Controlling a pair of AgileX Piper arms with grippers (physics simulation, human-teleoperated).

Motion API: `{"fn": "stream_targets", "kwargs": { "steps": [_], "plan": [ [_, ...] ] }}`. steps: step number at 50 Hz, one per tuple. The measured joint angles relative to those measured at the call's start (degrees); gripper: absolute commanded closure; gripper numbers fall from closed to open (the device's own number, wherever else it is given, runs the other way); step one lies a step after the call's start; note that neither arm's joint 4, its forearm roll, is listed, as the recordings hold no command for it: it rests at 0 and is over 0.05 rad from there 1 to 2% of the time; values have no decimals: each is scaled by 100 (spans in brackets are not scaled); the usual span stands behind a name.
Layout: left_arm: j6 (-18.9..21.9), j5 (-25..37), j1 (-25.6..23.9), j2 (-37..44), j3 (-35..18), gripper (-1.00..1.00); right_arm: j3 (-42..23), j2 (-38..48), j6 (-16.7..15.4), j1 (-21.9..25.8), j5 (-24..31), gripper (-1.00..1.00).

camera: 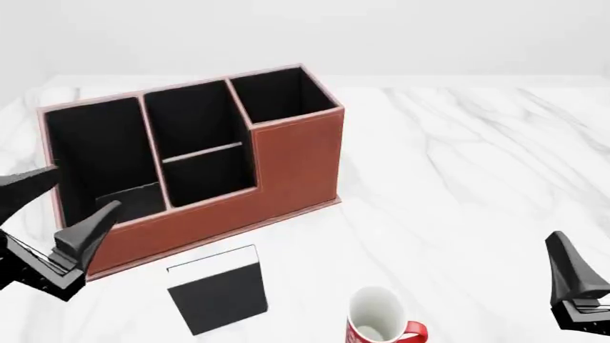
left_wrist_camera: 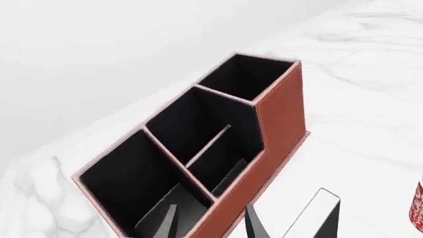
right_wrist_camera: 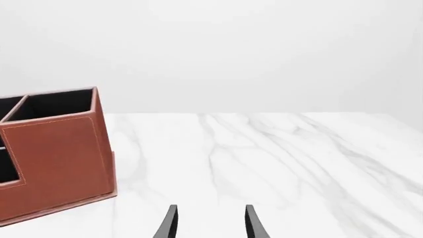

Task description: Pick up the book and place it in the front compartment of the caddy.

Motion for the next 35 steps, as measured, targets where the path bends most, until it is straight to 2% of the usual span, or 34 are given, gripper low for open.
{"fn": "stream_targets", "kwargs": {
  "steps": [17, 28, 35],
  "plan": [
    [625, 1727, -1231, 1347, -1770, -100, 0, 0, 0, 0, 0, -100],
    [817, 2883, -1831, 1810, -2519, -100, 0, 0, 0, 0, 0, -100],
    [959, 3552, -1991, 2007, -2918, -100, 0, 0, 0, 0, 0, -100]
  ]
}}
